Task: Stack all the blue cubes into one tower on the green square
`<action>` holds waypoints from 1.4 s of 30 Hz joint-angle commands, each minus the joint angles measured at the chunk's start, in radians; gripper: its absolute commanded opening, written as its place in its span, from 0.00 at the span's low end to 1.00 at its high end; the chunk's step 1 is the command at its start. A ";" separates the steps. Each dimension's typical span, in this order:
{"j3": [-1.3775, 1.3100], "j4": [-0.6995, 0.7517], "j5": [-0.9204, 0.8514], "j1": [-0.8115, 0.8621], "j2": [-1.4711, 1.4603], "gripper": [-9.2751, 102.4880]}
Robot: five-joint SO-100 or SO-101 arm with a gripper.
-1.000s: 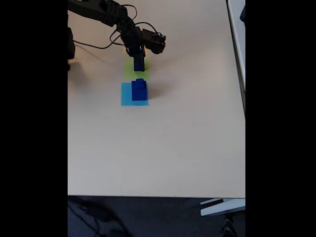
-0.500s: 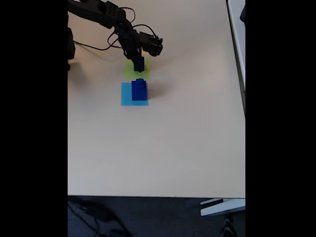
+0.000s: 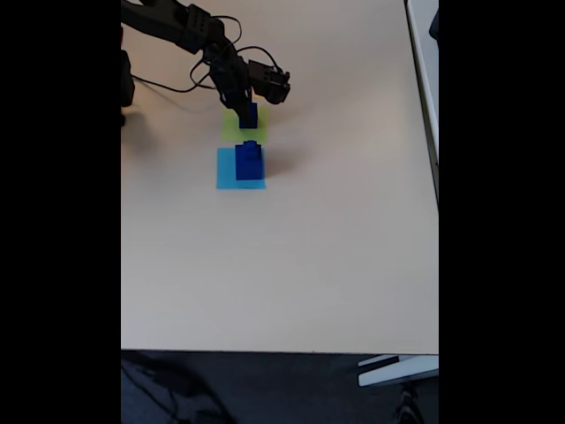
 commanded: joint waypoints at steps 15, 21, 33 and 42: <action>-0.321 0.253 0.100 -0.097 0.063 0.16; -0.356 0.255 0.206 -0.187 0.025 0.16; -0.345 0.233 0.360 -0.316 -0.040 0.16; -0.301 0.100 0.442 -0.388 -0.117 0.16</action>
